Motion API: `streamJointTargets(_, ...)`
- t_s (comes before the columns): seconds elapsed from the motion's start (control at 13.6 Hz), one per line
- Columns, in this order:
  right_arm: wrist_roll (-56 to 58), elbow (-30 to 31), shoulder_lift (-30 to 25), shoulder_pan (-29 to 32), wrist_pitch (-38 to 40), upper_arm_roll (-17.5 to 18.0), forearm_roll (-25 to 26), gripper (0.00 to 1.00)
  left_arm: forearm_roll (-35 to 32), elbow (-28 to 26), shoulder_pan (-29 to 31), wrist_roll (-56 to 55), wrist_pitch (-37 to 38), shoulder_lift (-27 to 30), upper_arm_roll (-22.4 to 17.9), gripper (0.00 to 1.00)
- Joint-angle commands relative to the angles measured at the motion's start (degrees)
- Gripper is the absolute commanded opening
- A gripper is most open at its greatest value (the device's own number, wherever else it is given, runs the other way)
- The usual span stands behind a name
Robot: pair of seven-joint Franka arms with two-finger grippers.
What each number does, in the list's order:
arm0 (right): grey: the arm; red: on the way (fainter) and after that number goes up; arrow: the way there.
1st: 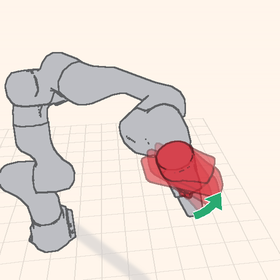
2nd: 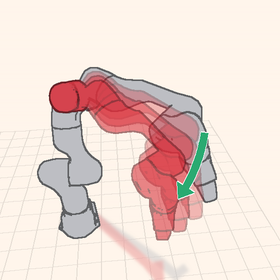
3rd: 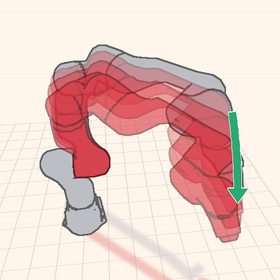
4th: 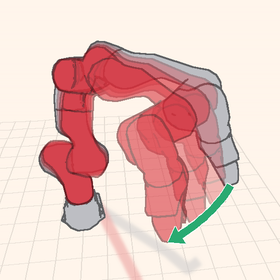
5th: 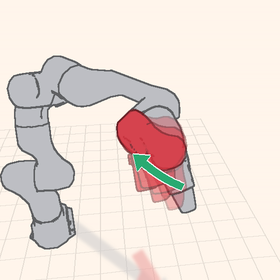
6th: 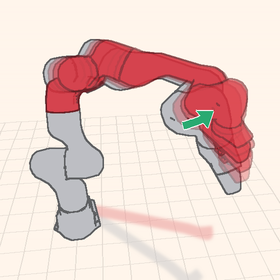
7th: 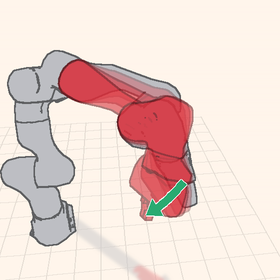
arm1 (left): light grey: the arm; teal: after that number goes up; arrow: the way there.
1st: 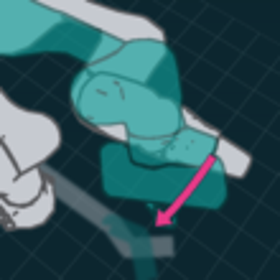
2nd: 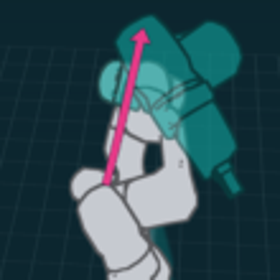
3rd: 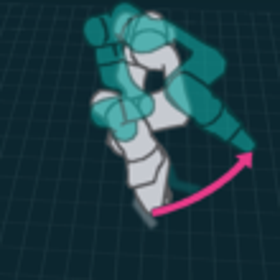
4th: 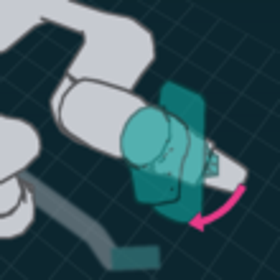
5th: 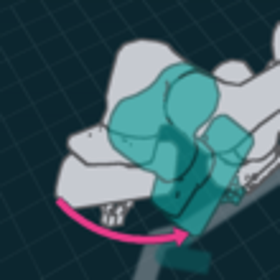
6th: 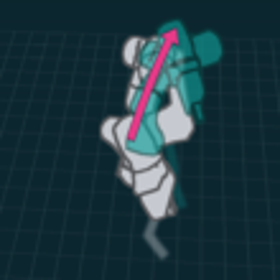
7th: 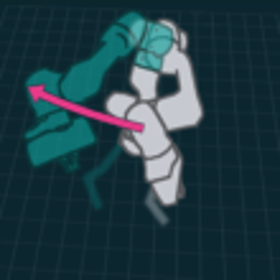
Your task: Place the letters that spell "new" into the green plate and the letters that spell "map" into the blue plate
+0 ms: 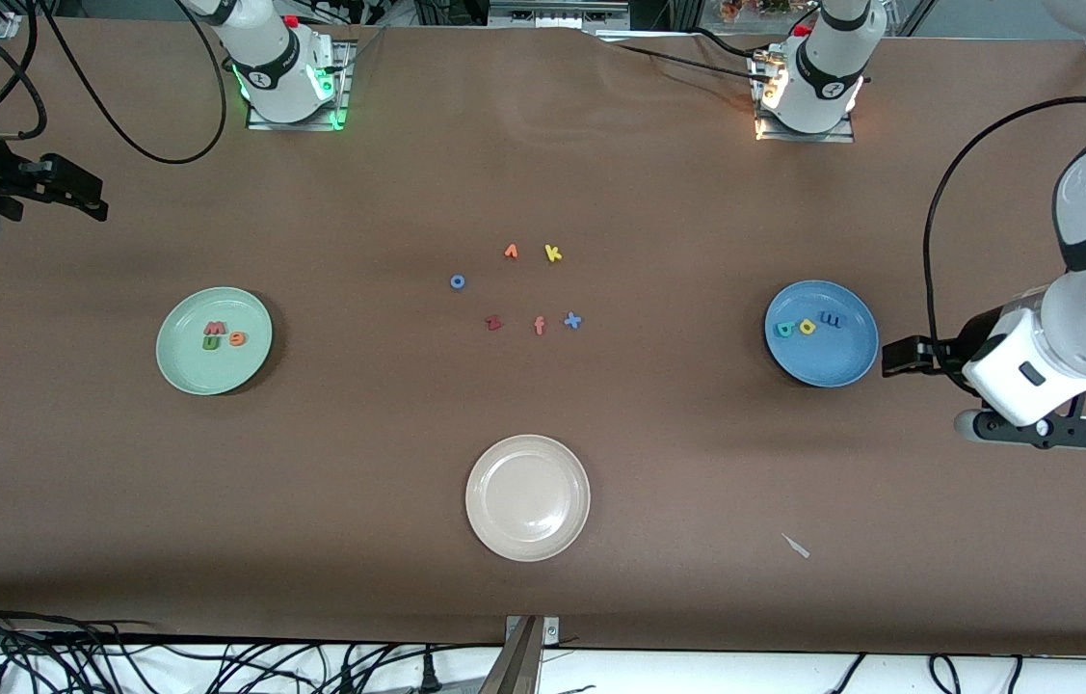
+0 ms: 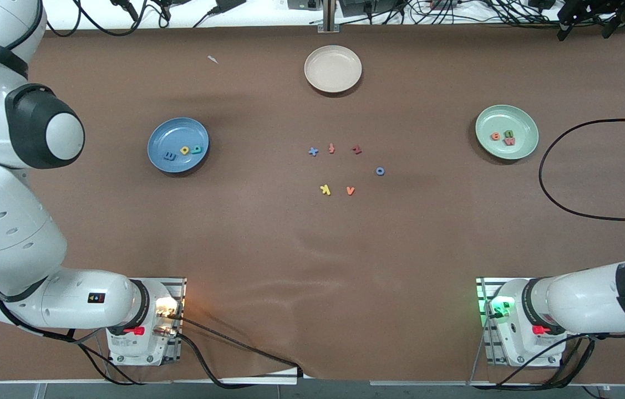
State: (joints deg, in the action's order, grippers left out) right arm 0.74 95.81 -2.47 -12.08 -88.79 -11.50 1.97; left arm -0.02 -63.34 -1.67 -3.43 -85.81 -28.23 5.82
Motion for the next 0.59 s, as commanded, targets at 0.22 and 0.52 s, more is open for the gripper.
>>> streamJointTargets(0.22,-0.13,-1.77,0.98,0.74,0.63,0.34,-0.74,1.0,2.12,-21.21,0.26,1.94,-12.0,14.16,-1.42,0.92)
streamJointTargets(0.52,-0.13,-1.77,0.98,0.83,0.63,0.34,-0.83,1.0,2.04,-20.51,1.76,0.89,-12.01,13.72,-1.07,1.0)
